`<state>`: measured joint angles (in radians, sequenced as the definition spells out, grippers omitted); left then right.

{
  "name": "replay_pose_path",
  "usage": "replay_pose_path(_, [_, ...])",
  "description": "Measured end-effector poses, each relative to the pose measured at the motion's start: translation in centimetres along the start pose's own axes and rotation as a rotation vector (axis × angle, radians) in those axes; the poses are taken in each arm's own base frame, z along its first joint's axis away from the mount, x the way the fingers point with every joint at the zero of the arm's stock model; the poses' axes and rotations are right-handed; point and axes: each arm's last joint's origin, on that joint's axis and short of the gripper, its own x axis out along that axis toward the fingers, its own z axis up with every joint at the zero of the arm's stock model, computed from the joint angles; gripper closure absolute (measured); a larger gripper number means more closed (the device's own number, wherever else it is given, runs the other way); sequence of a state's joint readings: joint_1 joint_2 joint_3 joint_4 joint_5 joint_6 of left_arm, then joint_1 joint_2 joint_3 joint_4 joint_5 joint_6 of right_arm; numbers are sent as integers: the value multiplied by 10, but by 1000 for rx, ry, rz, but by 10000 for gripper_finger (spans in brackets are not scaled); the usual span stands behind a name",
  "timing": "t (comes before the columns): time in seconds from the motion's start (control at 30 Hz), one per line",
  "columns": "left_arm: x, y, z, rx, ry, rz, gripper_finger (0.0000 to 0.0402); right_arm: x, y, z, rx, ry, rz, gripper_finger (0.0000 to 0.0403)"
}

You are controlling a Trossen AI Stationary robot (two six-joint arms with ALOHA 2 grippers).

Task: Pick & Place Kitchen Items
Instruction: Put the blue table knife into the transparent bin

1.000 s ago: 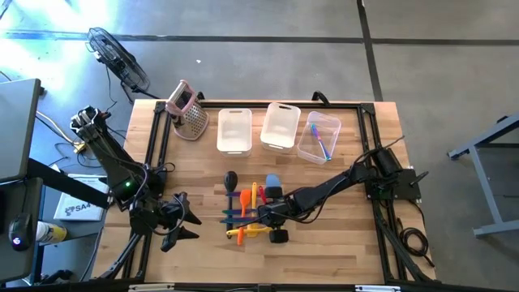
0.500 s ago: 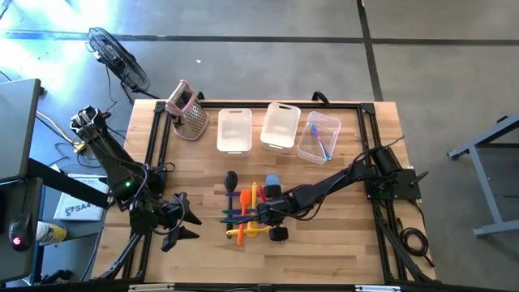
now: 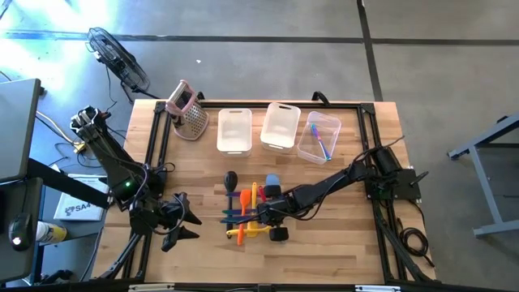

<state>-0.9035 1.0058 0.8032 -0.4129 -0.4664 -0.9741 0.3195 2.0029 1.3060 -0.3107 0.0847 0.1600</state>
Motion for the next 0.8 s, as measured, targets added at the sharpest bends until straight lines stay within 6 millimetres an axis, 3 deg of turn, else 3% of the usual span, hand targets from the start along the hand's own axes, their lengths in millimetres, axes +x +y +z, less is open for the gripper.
replay_pose_path(0.8, [0, 0, 0, -1, 0, -1, 185, 0, -6, 1, 9, 1, 2, 328])
